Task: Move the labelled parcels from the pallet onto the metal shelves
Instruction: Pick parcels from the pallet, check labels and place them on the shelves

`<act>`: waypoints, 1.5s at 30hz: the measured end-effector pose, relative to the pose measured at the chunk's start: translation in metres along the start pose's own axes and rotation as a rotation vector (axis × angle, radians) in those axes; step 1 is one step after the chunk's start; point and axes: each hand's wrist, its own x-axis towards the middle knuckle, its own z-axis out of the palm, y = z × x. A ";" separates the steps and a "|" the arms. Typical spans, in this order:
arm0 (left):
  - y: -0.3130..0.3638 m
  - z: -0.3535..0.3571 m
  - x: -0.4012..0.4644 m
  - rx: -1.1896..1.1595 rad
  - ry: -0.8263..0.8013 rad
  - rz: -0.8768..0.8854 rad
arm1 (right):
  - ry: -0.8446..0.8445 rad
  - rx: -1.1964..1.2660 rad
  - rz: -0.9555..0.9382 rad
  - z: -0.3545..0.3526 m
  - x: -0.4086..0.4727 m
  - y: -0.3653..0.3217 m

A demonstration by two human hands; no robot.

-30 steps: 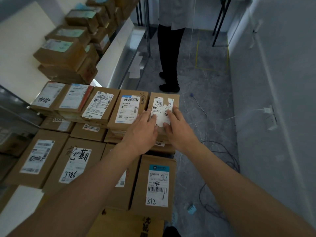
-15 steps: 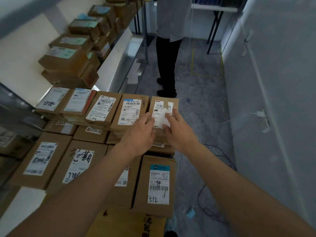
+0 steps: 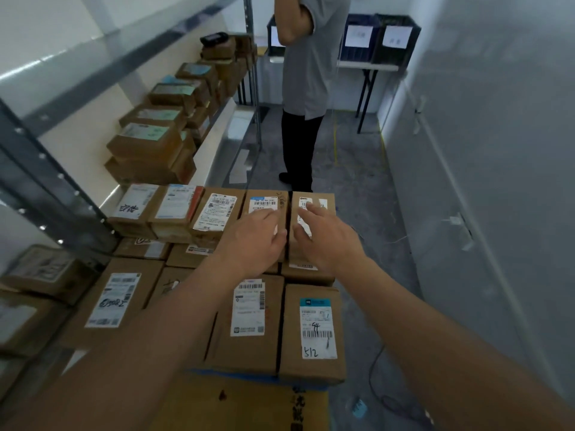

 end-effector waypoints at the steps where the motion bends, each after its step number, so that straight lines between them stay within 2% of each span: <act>1: -0.003 -0.006 -0.005 0.003 0.001 0.001 | 0.010 -0.010 -0.002 -0.005 -0.005 -0.009; 9: -0.025 -0.042 -0.041 0.023 0.010 -0.007 | 0.082 -0.019 -0.080 -0.012 -0.021 -0.054; 14: -0.035 -0.049 -0.060 0.020 0.016 -0.042 | 0.056 -0.010 -0.148 -0.009 -0.025 -0.068; 19: -0.024 -0.056 -0.086 -0.009 0.091 -0.107 | 0.043 -0.010 -0.256 -0.016 -0.029 -0.076; 29: -0.001 -0.052 -0.188 0.076 0.162 -0.458 | -0.033 0.054 -0.657 -0.008 -0.056 -0.102; 39: 0.024 -0.058 -0.330 0.076 0.241 -0.828 | -0.176 0.223 -0.976 0.023 -0.126 -0.180; 45: 0.048 -0.065 -0.407 0.127 0.287 -0.992 | -0.220 0.217 -1.167 0.031 -0.186 -0.225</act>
